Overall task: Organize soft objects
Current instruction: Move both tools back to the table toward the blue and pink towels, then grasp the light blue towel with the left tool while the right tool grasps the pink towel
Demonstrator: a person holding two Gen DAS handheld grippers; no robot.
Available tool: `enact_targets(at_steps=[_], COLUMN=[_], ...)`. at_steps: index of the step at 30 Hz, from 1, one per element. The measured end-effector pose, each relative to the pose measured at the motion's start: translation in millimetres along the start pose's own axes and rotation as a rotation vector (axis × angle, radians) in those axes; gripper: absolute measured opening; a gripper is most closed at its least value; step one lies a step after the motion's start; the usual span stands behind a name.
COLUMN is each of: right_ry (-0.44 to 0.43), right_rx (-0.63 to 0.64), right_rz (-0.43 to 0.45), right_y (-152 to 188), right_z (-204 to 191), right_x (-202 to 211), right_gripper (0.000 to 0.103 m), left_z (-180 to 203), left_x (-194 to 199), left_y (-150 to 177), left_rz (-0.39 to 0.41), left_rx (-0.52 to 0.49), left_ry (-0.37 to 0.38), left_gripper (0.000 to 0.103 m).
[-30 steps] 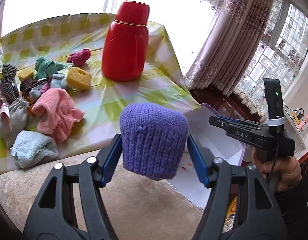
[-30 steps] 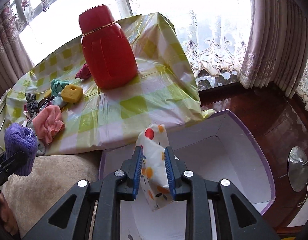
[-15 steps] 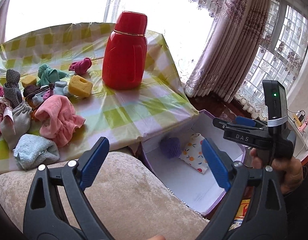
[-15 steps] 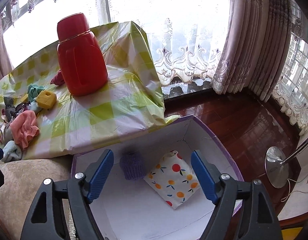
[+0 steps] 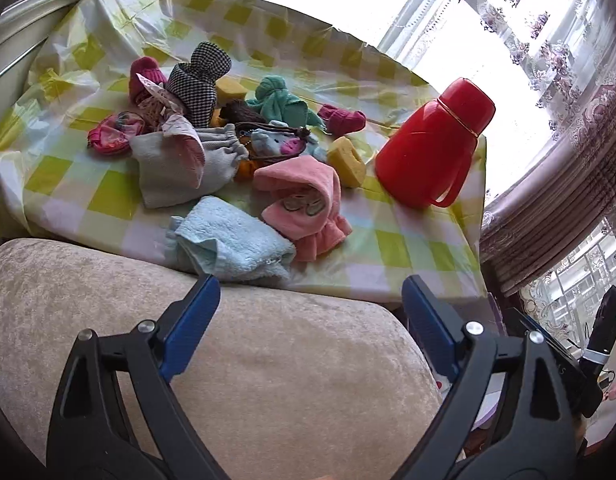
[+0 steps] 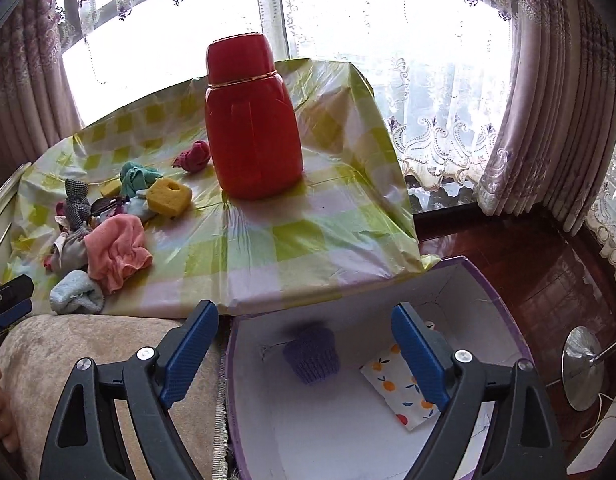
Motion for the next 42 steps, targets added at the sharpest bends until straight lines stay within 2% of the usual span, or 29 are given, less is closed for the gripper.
enact_targets(at_steps=[2,12,19,26,36,38,40,42], right_ry=[-0.037,-0.143,-0.203,-0.231,-0.228,-0.220,-0.218,-0.226], right_rx=[-0.002,0.064,0.089,0.099,0.125,0.134,0.138,0.139], right_rz=[-0.018,-0.142,-0.202,-0.241,-0.306,-0.320,-0.346,-0.343], right_y=[4.1,21.1,18.0,9.2,8.7,10.6,15.4,16.1], right_z=[-14.5,-92.6,-147.7,-183.5,-217.2,-220.1,-221.6,-221.5], right_x=[-4.8,-44.9,-80.6,-113.0,-160.0,-168.1,-174.4,-172.9], right_gripper=[0.089,0.089,0.089,0.089,0.089,0.083,0.059,0.046], left_z=[-15.1,-61.2,-72.8,-73.0,-68.0,-65.6,-64.3,-62.5], left_x=[0.0,-20.9,-55.1,-77.2,-87.2,-88.9,-88.1,-86.9], left_y=[2.2,-3.1,-6.0,-3.9,-3.2,-3.0,-2.5,-2.6], left_rz=[-0.008,-0.066,-0.161,-0.238,-0.260,-0.260,-0.258,-0.253], left_rx=[0.032,0.100,0.108,0.078,0.056,0.050,0.047,0.044], left_ry=[-0.007,-0.030,-0.028,-0.016,0.015,0.022,0.034,0.040], left_gripper=[0.086,0.083,0.079,0.075,0.047,0.040,0.032,0.029])
Point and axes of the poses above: each gripper's, at about its wrist camera, not at the fingertips, and x roughly against the way its jaws point, z to its right, y to its underside, the point moved 10 cm from there along -x, roughly the way its jaws point, and after that the axes turned 9 degrees about -x, right-handed, at the moved point
